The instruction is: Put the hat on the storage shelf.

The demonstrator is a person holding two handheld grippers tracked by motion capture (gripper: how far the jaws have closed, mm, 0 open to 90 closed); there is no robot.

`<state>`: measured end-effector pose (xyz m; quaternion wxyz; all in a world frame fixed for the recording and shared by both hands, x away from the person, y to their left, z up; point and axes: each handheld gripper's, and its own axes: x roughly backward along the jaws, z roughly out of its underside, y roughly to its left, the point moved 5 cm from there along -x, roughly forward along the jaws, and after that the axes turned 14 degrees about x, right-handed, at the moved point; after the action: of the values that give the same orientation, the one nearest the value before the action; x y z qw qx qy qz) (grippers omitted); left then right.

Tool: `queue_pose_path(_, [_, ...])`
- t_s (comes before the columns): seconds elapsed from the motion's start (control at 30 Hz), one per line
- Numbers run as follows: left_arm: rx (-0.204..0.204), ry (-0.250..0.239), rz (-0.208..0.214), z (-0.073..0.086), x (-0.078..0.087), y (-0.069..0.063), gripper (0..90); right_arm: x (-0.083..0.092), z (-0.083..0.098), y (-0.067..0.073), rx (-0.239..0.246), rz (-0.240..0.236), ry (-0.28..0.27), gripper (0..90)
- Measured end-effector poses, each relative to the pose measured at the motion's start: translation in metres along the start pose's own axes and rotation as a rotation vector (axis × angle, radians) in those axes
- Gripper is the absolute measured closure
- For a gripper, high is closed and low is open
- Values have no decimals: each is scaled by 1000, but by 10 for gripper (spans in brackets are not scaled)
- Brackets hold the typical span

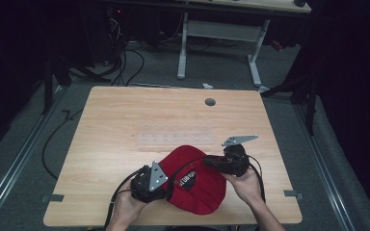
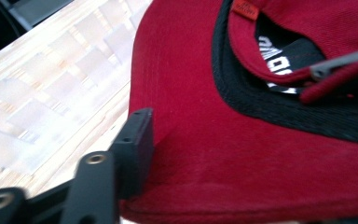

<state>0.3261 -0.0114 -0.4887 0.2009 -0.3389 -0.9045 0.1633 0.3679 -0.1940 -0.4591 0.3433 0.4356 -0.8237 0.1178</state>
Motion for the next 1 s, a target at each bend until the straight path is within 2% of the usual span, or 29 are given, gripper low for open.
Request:
queue_pose_path(0.1, [21,15,14,-3,3,0,509,-1,2,-2,-14,-26,-14,783])
queue_pose_path(0.13, [44,33,29,-5,5,0,522,-1,3,-2,-18,-36,-20,780])
queue_pose_path(0.17, [44,33,29,-5,5,0,538,-1,3,-2,-18,-36,-20,780])
queue_pose_path(0.3, [99,64,71,-8,9,-1,590,-2,4,-3,-24,-59,-37,768])
queue_pose_path(0.33, [118,69,86,-10,10,-1,628,-4,3,-4,-25,-69,-48,769])
queue_pose_path(0.4, [130,73,100,-13,11,-2,684,-5,2,-4,-25,-79,-57,757])
queue_pose_path(0.63, [82,100,125,-13,15,-12,769,-11,0,-8,-41,-86,-77,705])
queue_pose_path(0.7, [56,107,142,-14,18,-16,795,-9,-3,-10,-62,-101,-106,660])
queue_pose_path(0.8, [52,115,153,-14,20,-18,813,-6,-5,-13,-82,-106,-136,606])
queue_pose_path(0.83, [44,123,158,-13,21,-19,829,-3,-7,-18,-100,-100,-168,569])
queue_pose_path(0.9, [38,131,169,-12,21,-21,836,-1,-7,-20,-109,-95,-182,551])
queue_pose_path(1.0, [25,144,165,-10,21,-22,852,6,-10,-27,-117,-56,-225,508])
